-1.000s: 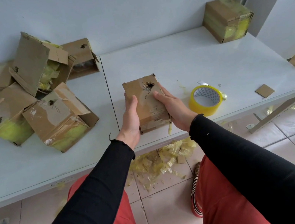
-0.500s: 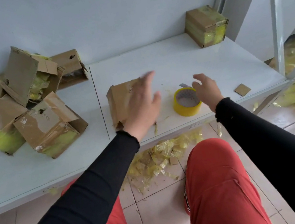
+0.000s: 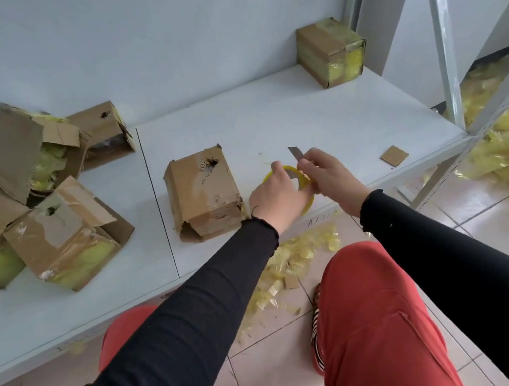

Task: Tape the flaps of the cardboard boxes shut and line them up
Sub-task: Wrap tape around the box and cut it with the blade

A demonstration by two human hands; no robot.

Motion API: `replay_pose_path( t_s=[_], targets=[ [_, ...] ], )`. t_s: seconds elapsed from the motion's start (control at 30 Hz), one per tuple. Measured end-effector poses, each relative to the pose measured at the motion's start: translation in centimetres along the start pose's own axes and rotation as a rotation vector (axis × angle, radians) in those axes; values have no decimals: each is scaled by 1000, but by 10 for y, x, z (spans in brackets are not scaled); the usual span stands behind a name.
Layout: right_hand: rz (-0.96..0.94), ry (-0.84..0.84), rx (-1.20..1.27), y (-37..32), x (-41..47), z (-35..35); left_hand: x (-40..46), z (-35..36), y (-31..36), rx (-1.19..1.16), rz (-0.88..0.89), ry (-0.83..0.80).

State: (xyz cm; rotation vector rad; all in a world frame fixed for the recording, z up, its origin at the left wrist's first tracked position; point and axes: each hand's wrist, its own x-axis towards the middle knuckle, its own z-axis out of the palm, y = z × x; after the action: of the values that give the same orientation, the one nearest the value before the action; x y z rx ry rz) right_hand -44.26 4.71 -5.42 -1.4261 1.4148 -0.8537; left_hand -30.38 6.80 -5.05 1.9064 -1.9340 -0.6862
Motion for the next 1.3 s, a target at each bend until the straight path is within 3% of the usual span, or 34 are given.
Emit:
replay_pose_path(
  t_s=[0.17,0.33,0.4,0.53,0.6,0.73,0.97,1.1,1.3],
  targets=[
    [-548,-11,-685,-29,-19,-3,-26,-38,-4,-566,-26,-114],
    [-819,-63,-738,-65,-38,1,-68,-76,-6,-876,-68,-75],
    [-798,-101,-676,-73,-38,7,-81,-91,-10,-948,-49,-88],
    [-453,-14,-383,-75,-20,-15,-103,-121,-34,-995,-49,-41],
    [-384,-74,-333,-76,-22,-17,-109,-131,-49,-974,-65,42],
    [-499,-209,-419,-91,-48,14,-112,-140,-64,-1015,-50,195],
    [-583,-293,-356,-118,-81,46,-112,-152,-73,-1199,-37,411],
    [-608,-329,-381,-119,-84,57,-111,-153,-73,-1351,-62,405],
    [-620,-382,-263,-121,-88,71,-112,-150,-65,-1568,-129,255]
  ],
)
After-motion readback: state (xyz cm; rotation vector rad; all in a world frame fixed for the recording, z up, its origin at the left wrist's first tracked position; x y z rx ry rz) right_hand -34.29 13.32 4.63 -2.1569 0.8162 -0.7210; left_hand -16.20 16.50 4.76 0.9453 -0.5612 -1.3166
